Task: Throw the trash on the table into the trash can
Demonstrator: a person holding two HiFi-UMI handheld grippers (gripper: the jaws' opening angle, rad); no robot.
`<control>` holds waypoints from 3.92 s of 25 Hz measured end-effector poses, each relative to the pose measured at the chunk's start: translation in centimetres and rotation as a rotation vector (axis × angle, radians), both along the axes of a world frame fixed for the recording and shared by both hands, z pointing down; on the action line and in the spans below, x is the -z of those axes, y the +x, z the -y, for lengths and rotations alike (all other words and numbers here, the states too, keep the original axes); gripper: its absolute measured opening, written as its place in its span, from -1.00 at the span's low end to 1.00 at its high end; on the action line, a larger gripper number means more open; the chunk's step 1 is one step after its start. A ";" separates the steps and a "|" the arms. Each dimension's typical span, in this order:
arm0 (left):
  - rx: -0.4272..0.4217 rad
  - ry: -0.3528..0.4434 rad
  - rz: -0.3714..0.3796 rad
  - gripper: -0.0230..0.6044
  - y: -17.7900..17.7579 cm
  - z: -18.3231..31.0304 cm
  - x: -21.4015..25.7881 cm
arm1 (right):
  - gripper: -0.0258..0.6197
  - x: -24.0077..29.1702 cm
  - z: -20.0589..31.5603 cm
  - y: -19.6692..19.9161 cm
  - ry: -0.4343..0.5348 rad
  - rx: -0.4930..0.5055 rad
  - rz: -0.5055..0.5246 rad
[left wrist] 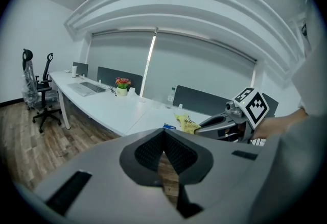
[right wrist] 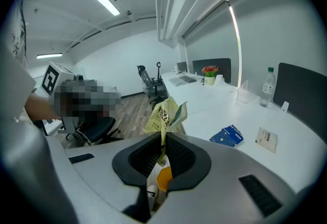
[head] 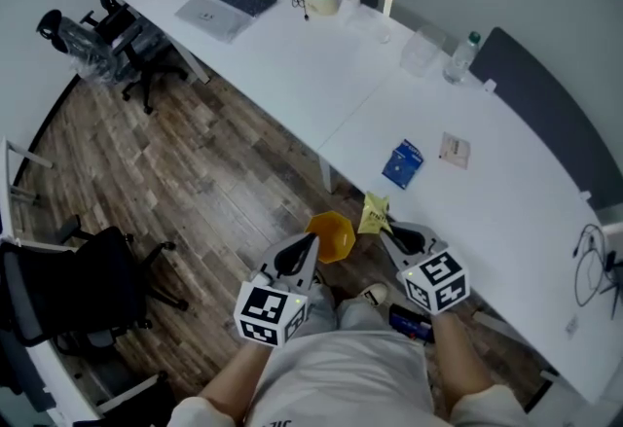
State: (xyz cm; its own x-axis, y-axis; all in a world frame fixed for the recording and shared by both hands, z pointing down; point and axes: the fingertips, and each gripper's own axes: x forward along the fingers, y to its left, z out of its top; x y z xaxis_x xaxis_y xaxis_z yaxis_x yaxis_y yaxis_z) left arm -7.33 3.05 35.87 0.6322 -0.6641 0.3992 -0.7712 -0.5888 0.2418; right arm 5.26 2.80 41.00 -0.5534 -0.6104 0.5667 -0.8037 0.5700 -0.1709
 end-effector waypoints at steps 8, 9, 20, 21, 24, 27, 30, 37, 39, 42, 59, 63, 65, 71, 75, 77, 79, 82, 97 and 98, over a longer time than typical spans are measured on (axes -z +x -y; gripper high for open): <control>0.049 -0.046 0.012 -0.93 -2.0 1.3 -3.3 | -0.76 -3.1 1.0 -1.8 -0.050 0.058 -0.027; 0.064 -0.052 0.009 -0.93 -2.5 1.4 -3.8 | -0.76 -3.7 1.1 -2.1 -0.057 0.066 -0.029; 0.134 -0.159 0.026 -0.93 -4.3 1.6 -14.5 | -0.76 -14.9 1.0 -4.7 -0.179 0.152 -0.029; 0.137 -0.172 0.022 -0.93 -4.4 1.5 -15.6 | -0.76 -16.0 0.9 -5.0 -0.194 0.152 -0.022; 0.134 -0.210 0.024 -0.93 -4.3 1.0 -19.0 | -0.76 -19.6 0.4 -5.4 -0.220 0.167 -0.040; 0.141 -0.241 0.031 -0.93 -4.4 0.9 -22.4 | -0.76 -23.5 0.2 -5.6 -0.251 0.175 -0.061; 0.164 -0.256 0.020 -0.93 -4.9 1.0 -25.7 | -0.76 -27.0 0.0 -5.9 -0.278 0.174 -0.076; 0.179 -0.294 0.009 -0.93 -5.2 0.9 -32.8 | -0.76 -35.6 0.1 -6.6 -0.312 0.192 -0.129; 0.184 -0.303 0.012 -0.93 -5.6 1.0 -35.2 | -0.76 -38.6 0.1 -6.8 -0.328 0.190 -0.140; 0.196 -0.312 0.021 -0.93 -6.0 1.7 -38.3 | -0.76 -43.6 0.3 -7.2 -0.354 0.193 -0.160; 0.191 -0.330 0.037 -0.93 -7.7 1.9 -46.1 | -0.40 -60.0 -0.5 -7.2 -0.476 0.188 -0.290; 0.191 -0.340 0.036 -0.93 -7.7 2.0 -46.3 | -0.28 -60.0 -0.5 -6.7 -0.474 0.179 -0.308; 0.188 -0.338 0.034 -0.93 -7.6 2.0 -46.0 | -0.28 -59.5 -0.3 -6.6 -0.476 0.177 -0.303; 0.178 -0.332 0.029 -0.93 -7.1 2.5 -44.3 | -0.28 -57.1 0.3 -6.7 -0.457 0.179 -0.295; 0.177 -0.331 0.040 -0.93 -7.3 2.7 -42.0 | -0.28 -53.7 1.0 -7.4 -0.439 0.163 -0.264; 0.174 -0.337 0.035 -0.93 -7.2 2.6 -40.3 | -0.28 -51.0 1.2 -7.8 -0.437 0.149 -0.225; 0.168 -0.331 0.023 -0.93 -6.7 2.4 -38.3 | -0.28 -47.8 1.1 -8.2 -0.427 0.142 -0.183; 0.155 -0.316 0.025 -0.93 -6.2 2.1 -34.8 | -0.30 -42.6 1.2 -8.6 -0.393 0.143 -0.124; 0.089 -0.246 -0.009 -0.93 -3.7 1.1 -15.5 | -0.79 -15.1 2.5 -5.8 -0.196 0.045 0.022; 0.079 -0.235 -0.004 -0.93 -3.5 1.0 -14.4 | -0.79 -13.5 2.5 -5.5 -0.177 0.036 0.026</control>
